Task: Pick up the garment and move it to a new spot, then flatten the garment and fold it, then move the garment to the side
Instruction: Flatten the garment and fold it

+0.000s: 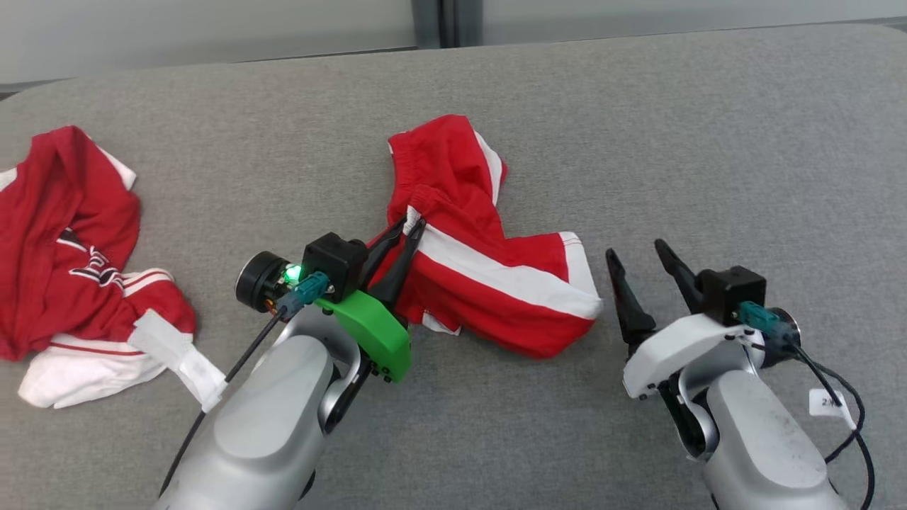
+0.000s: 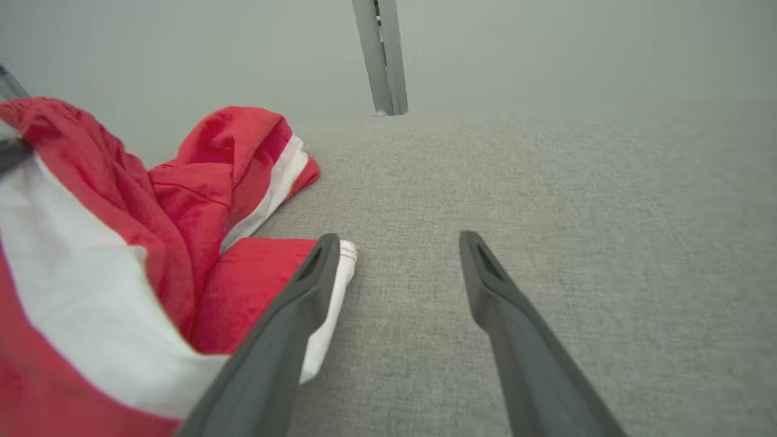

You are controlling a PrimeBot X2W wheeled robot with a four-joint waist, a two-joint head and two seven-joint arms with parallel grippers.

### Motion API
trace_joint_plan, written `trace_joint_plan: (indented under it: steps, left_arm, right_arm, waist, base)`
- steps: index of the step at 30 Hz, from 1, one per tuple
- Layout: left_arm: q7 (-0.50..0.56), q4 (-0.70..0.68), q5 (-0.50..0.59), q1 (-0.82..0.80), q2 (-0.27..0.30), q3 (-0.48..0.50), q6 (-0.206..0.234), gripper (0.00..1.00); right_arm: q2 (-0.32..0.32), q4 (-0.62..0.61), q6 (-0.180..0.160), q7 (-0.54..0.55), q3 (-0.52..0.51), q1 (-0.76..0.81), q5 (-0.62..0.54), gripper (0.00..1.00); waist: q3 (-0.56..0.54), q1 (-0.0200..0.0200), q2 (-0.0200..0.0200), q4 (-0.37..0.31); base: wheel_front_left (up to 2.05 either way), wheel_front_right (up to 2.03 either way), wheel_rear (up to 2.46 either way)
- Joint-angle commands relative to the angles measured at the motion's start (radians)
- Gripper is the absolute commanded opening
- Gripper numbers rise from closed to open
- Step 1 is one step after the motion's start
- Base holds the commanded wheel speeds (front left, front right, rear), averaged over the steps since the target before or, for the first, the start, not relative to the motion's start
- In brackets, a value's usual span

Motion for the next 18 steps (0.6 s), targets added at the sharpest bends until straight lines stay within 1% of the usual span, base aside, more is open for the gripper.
trace_joint_plan:
  steps: [1, 4, 7, 12, 18]
  left_arm:
    - [-0.007, -0.013, 0.004, 0.019, -0.003, -0.003, 0.008, 0.0]
    - [-0.01, -0.036, 0.009, 0.034, -0.006, -0.012, 0.015, 0.0]
    - [-0.01, -0.057, 0.01, 0.047, -0.008, -0.02, 0.019, 0.0]
    - [-0.009, -0.077, 0.006, 0.055, -0.011, -0.026, 0.028, 0.0]
    - [-0.009, -0.09, 0.001, 0.061, -0.008, -0.032, 0.037, 0.0]
  right_arm:
    - [-0.019, 0.045, -0.002, 0.018, 0.015, -0.032, -0.012, 1.0]
    - [-0.03, 0.13, -0.001, 0.05, 0.042, -0.089, 0.01, 1.0]
    - [-0.055, 0.203, -0.001, 0.075, 0.072, -0.138, 0.028, 1.0]
    - [-0.077, 0.306, -0.001, 0.103, 0.11, -0.202, 0.061, 1.0]
    - [-0.076, 0.4, -0.001, 0.148, 0.153, -0.248, 0.103, 1.0]
  waist:
    - [-0.011, 0.0, 0.0, 0.063]
    - [-0.013, 0.0, 0.0, 0.092]
    - [-0.01, 0.0, 0.0, 0.114]
    - [-0.008, 0.0, 0.0, 0.13]
    - [-0.006, 0.0, 0.0, 0.139]
  base:
    - [0.0, 0.0, 0.0]
    - [0.0, 0.0, 0.0]
    - [0.0, 0.0, 0.0]
    - [0.0, 0.0, 0.0]
    - [0.0, 0.0, 0.0]
